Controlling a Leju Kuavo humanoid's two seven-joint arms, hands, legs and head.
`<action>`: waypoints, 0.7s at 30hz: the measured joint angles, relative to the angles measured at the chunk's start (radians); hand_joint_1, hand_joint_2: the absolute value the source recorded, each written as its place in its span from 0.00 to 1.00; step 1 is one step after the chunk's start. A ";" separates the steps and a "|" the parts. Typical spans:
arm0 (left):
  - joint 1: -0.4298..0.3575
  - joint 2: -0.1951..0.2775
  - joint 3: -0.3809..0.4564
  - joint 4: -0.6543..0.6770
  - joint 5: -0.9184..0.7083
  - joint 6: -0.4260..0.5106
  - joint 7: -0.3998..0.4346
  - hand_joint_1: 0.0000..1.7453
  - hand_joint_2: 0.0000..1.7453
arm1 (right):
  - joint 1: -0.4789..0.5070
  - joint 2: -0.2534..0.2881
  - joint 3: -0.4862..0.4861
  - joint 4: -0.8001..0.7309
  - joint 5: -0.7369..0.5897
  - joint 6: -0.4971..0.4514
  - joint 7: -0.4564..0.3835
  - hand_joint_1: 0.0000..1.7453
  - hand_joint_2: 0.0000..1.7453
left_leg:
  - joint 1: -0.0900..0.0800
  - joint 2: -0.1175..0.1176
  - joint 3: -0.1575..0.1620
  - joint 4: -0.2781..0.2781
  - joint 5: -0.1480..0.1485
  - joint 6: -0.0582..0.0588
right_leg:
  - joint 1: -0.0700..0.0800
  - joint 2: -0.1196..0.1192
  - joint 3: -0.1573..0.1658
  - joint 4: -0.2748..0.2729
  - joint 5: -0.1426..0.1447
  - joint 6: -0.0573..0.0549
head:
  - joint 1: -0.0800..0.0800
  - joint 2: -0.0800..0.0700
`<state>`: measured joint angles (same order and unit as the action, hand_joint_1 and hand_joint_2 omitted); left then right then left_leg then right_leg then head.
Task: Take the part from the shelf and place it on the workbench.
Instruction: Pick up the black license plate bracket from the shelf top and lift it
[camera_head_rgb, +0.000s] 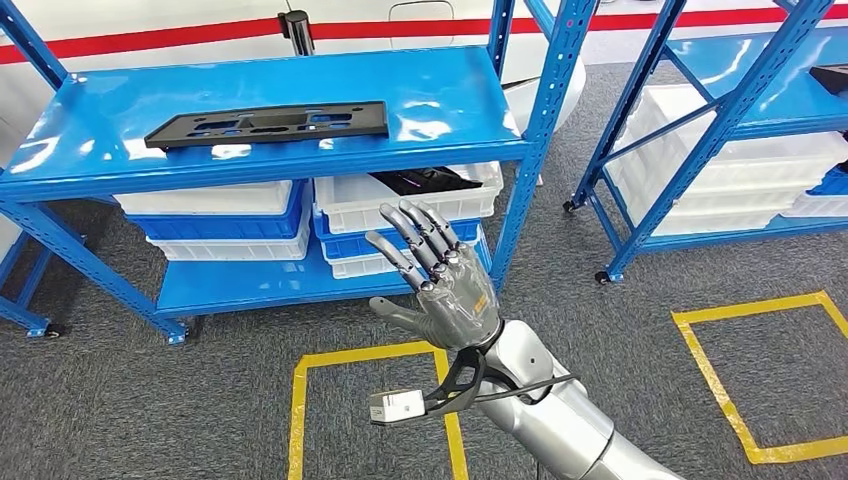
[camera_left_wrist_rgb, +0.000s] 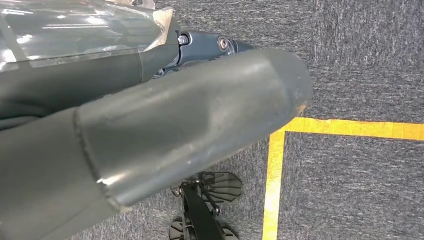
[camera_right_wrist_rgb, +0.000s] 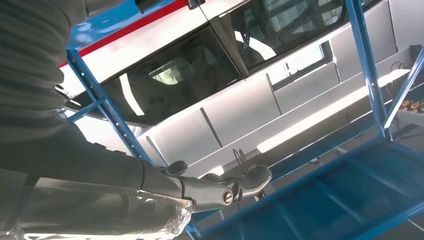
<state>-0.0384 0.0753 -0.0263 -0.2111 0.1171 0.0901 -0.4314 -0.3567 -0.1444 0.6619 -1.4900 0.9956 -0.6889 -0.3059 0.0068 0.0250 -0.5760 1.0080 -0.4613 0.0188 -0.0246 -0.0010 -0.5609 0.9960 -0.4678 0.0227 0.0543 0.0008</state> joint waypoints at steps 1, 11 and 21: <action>0.000 0.000 0.000 0.000 0.000 0.001 0.000 0.00 0.00 | -0.001 0.000 0.001 0.002 -0.001 0.000 0.000 0.00 1.00 | 0.000 0.000 -0.001 0.002 -0.001 0.002 | 0.000 0.000 0.000 0.000 0.001 0.001 | 0.000 0.000; 0.001 -0.006 0.000 0.005 0.001 0.001 -0.002 0.00 0.00 | -0.012 -0.005 0.011 0.011 -0.006 0.000 0.001 0.00 1.00 | 0.006 0.006 0.011 -0.031 0.018 0.035 | 0.003 0.001 -0.130 0.259 -0.106 -0.001 | 0.004 0.000; 0.004 -0.014 -0.001 0.007 0.005 0.005 -0.003 0.00 0.00 | -0.008 -0.007 0.018 0.008 -0.008 0.000 -0.009 0.00 1.00 | 0.012 0.004 0.017 -0.011 -0.007 -0.014 | 0.001 0.001 -0.001 0.000 0.000 -0.007 | 0.003 0.000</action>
<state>-0.0340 0.0613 -0.0273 -0.2045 0.1224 0.0955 -0.4342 -0.3646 -0.1510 0.6795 -1.4821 0.9880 -0.6893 -0.3147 0.0185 0.0285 -0.5590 0.9966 -0.4686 0.0050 -0.0233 -0.0005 -0.5616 0.9956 -0.4677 0.0157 0.0576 0.0008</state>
